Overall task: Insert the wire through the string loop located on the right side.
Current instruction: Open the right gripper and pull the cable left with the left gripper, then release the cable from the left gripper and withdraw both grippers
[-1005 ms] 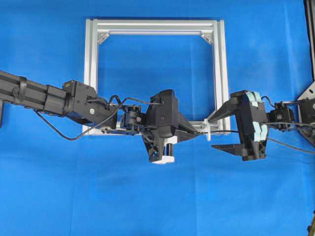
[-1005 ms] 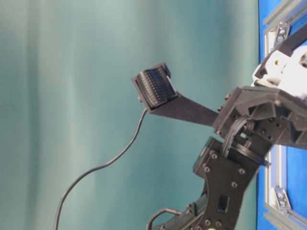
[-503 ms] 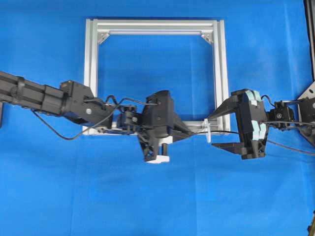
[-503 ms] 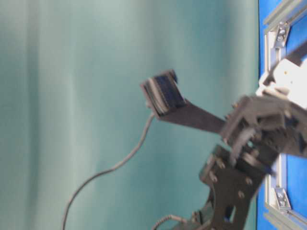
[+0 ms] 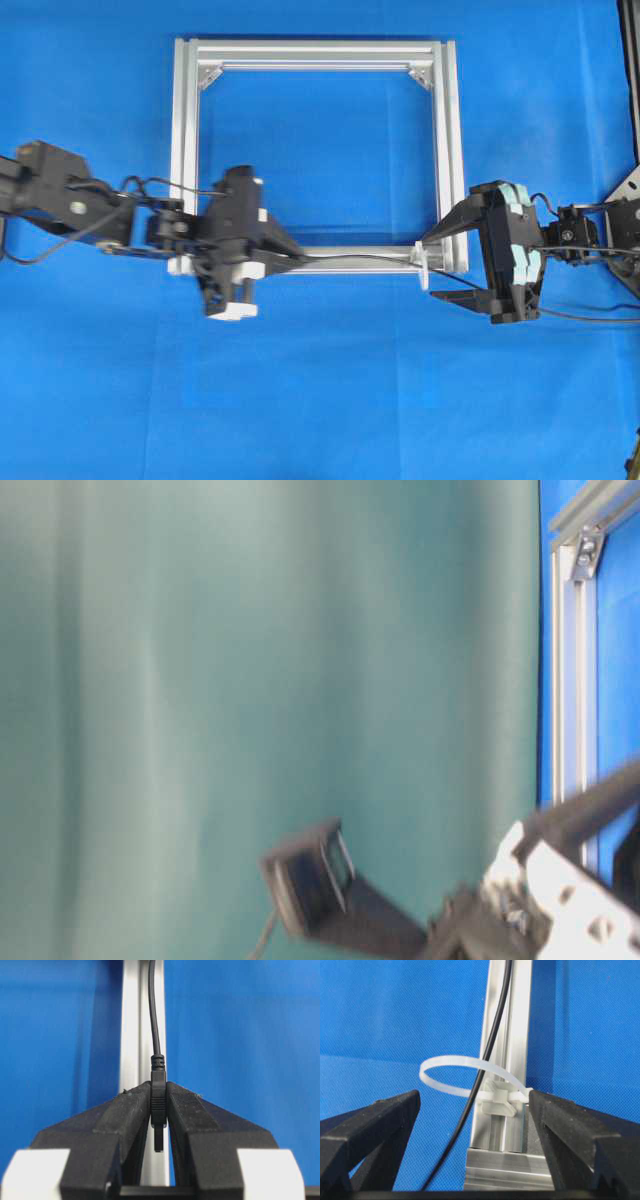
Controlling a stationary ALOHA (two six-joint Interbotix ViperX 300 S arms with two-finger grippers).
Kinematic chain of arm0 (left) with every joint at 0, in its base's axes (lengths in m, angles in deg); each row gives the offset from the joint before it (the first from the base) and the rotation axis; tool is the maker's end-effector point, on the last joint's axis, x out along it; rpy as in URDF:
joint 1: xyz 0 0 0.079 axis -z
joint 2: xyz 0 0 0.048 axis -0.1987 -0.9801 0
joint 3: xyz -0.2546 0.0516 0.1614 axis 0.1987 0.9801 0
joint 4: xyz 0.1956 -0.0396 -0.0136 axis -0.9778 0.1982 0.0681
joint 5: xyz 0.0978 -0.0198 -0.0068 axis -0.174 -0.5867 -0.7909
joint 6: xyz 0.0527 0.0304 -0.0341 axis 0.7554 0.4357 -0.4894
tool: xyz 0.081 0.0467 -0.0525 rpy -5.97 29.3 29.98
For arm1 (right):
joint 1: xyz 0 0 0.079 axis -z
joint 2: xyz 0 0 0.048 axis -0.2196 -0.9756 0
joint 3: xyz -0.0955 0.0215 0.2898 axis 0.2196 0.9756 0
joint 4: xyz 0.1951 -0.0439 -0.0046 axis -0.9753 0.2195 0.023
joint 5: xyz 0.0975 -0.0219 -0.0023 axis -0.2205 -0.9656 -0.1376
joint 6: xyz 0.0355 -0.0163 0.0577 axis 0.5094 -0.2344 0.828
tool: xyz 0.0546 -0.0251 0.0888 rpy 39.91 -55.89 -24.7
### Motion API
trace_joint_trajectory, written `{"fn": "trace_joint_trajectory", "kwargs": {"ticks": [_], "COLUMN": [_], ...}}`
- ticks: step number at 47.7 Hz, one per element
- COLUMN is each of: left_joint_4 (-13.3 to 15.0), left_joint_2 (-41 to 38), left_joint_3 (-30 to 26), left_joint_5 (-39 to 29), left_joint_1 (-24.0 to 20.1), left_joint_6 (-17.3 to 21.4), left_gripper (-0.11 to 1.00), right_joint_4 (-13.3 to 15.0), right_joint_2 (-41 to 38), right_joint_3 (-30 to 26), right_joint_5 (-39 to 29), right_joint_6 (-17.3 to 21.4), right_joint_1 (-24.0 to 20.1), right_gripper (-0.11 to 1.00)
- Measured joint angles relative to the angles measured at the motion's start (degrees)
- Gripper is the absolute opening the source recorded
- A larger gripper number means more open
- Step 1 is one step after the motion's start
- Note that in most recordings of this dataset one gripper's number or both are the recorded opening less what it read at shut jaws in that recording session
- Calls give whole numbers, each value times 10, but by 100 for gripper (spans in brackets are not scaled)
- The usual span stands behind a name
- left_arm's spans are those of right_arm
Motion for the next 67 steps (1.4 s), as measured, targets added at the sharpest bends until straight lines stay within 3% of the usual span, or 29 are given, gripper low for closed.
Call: {"fn": "trace_joint_trajectory", "kwargs": {"ticks": [23, 32, 44, 67], "left_joint_4": [0, 0, 0, 1], "left_joint_2": [167, 217, 249, 249], "left_joint_3": [203, 250, 282, 280], "left_joint_5": [36, 23, 15, -29], "left_joint_1": [1, 10, 11, 11], "left_joint_6": [-12, -12, -8, -12], "left_gripper": [8, 8, 8, 8], "right_joint_4": [0, -1, 0, -1], "right_joint_2": [0, 0, 0, -1], "right_joint_3": [-1, -1, -1, -1], "right_joint_5": [0, 1, 0, -5], "right_joint_6": [0, 0, 0, 0], "right_joint_1": [0, 1, 0, 1], "right_gripper": [93, 93, 93, 93]}}
